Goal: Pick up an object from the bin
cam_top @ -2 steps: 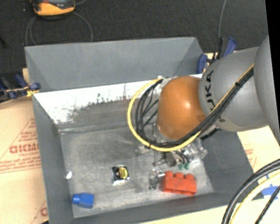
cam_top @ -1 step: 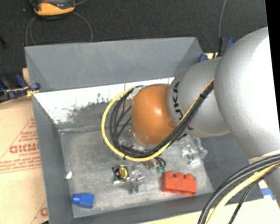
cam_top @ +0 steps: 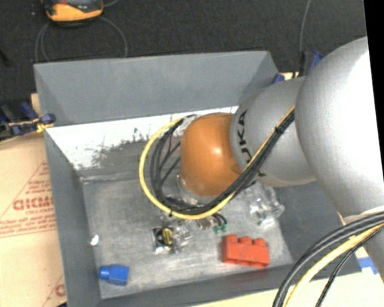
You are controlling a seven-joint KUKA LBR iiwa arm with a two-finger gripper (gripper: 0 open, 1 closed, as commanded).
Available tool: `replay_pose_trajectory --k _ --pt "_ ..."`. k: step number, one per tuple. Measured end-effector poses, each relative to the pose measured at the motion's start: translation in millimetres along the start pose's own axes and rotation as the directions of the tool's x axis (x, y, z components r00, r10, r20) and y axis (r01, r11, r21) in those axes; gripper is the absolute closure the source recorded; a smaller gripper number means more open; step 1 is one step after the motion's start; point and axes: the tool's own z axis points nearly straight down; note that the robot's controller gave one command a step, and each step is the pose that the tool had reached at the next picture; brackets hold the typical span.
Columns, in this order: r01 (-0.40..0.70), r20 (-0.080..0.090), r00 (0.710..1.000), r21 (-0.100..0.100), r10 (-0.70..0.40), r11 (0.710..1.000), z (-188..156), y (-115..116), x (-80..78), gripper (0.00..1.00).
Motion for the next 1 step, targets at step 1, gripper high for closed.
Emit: replay_pose_trajectory --k 1 --pt "0.314 -0.005 0.949 -0.001 -0.314 0.949 -227.0 -34.7 -8.2 1.00"
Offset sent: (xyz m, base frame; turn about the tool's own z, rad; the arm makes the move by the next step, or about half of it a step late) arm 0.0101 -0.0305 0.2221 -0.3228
